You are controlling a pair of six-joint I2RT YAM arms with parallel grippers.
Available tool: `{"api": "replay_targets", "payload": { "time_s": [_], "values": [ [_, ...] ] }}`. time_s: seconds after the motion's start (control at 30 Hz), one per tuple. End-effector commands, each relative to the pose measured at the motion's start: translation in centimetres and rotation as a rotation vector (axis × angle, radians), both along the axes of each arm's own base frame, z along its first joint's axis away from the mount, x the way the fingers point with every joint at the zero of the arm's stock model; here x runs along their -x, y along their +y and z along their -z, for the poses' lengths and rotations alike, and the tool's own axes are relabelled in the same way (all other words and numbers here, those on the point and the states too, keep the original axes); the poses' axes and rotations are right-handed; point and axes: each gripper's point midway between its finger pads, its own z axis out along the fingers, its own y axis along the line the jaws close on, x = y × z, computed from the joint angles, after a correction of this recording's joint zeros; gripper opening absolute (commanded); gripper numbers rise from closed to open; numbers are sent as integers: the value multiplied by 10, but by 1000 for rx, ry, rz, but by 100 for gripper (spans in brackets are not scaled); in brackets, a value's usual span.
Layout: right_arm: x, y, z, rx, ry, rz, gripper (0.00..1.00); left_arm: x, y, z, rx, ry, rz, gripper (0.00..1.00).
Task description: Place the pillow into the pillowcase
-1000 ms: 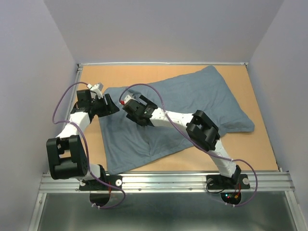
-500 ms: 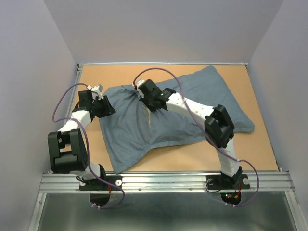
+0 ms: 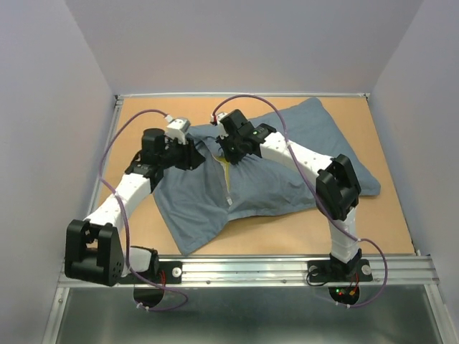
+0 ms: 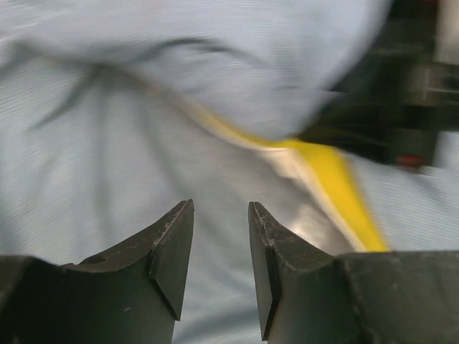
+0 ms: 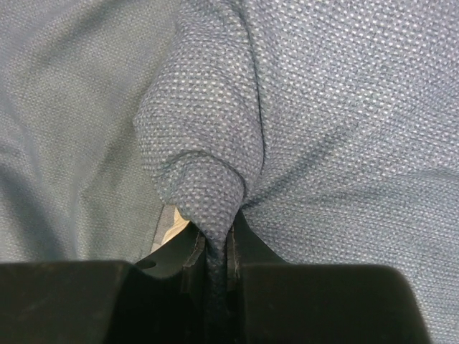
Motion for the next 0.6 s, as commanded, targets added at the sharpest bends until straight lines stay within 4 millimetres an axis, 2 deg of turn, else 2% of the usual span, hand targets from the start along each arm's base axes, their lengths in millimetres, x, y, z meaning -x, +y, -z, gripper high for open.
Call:
{"api": "replay_targets", "payload": {
  "time_s": [0.0, 0.07, 0.1, 0.23, 0.33, 0.5, 0.53, 0.57],
  "values": [
    [-5, 13, -31, -111, -17, 18, 1, 13, -58, 13, -1, 10, 187, 47],
    [-7, 10, -35, -120, -20, 33, 1, 13, -72, 23, -5, 30, 222, 47],
    [-7, 9, -37, -126, -19, 42, 1, 15, -87, 27, -7, 37, 262, 47],
    [-4, 8, -36, -137, 0, 51, 1, 12, -118, 38, -11, 47, 331, 47],
    [-4, 7, -37, -151, 14, 64, 1, 9, -134, 55, -24, 92, 363, 47],
    [-2, 4, -41, -202, 63, 88, 1, 7, -141, 87, -51, 187, 374, 47],
    [0, 2, -42, -210, 71, 92, 1, -66, -35, 106, -385, 110, -349, 65],
    [3, 4, -41, -221, 90, 86, 1, -67, -33, 108, -396, 113, -358, 65]
  ]
}}
